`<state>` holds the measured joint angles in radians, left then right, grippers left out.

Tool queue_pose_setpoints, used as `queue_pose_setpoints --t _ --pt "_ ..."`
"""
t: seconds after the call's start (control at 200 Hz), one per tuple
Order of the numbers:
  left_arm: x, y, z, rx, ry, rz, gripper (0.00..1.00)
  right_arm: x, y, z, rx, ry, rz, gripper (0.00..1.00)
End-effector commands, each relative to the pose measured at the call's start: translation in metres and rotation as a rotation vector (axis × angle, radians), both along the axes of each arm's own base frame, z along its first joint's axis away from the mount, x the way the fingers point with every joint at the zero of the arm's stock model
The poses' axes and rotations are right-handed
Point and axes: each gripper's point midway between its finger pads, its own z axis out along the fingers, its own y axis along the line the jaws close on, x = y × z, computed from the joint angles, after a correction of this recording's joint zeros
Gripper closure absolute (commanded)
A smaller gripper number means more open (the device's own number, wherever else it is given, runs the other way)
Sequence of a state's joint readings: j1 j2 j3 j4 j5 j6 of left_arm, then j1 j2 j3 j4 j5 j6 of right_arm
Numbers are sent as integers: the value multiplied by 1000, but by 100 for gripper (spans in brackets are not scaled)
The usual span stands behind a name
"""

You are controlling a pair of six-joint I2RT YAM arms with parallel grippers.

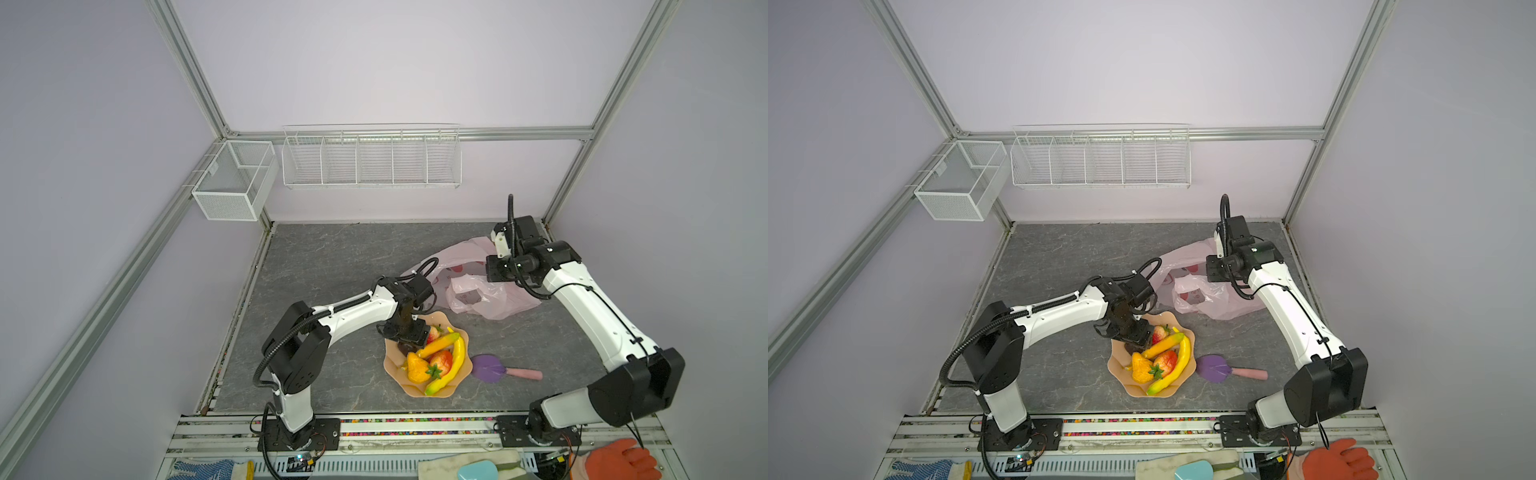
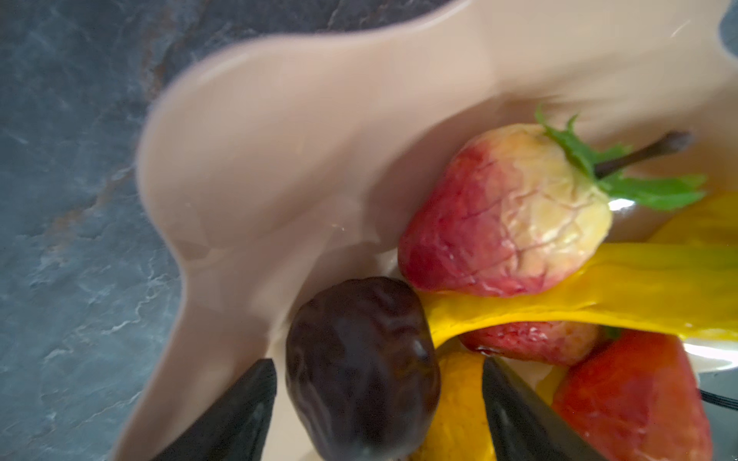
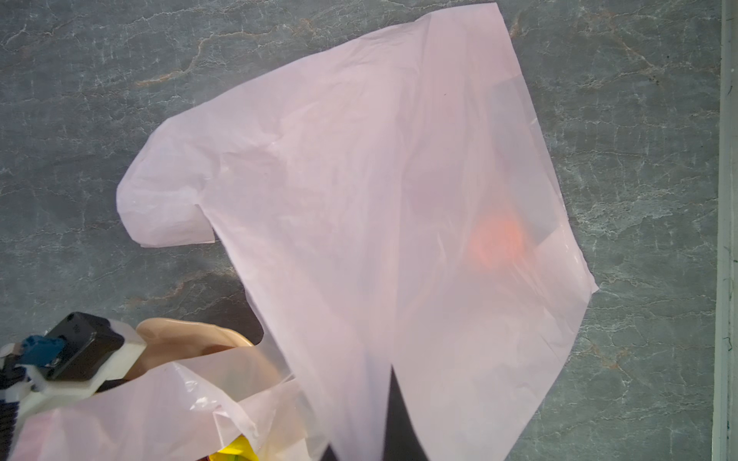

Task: Place the fruits into the plastic bag
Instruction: Pick up the fruit from the plate.

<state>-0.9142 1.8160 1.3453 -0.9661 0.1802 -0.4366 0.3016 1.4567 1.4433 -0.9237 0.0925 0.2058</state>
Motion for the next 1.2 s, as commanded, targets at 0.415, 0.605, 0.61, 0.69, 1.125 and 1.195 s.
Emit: queue_pose_setpoints --t 0.415,0.605,0.61,0.69,1.125,1.195 --pt "-7 2 -11 46 35 17 27 -9 -7 3 -9 -9 -10 93" --pt "-10 2 -14 39 43 19 39 -9 -6 4 -2 -10 -11 93" --pt "-10 2 -14 39 42 20 39 -9 -6 3 -2 -9 -9 93" --pt "-9 2 -12 36 35 21 48 -8 -6 4 -3 -11 -10 93" --pt "9 2 36 -27 -72 45 68 -6 -6 7 -12 -19 -2 93" --pt "14 3 49 -52 -98 48 69 -6 -5 7 -9 -20 0 93"
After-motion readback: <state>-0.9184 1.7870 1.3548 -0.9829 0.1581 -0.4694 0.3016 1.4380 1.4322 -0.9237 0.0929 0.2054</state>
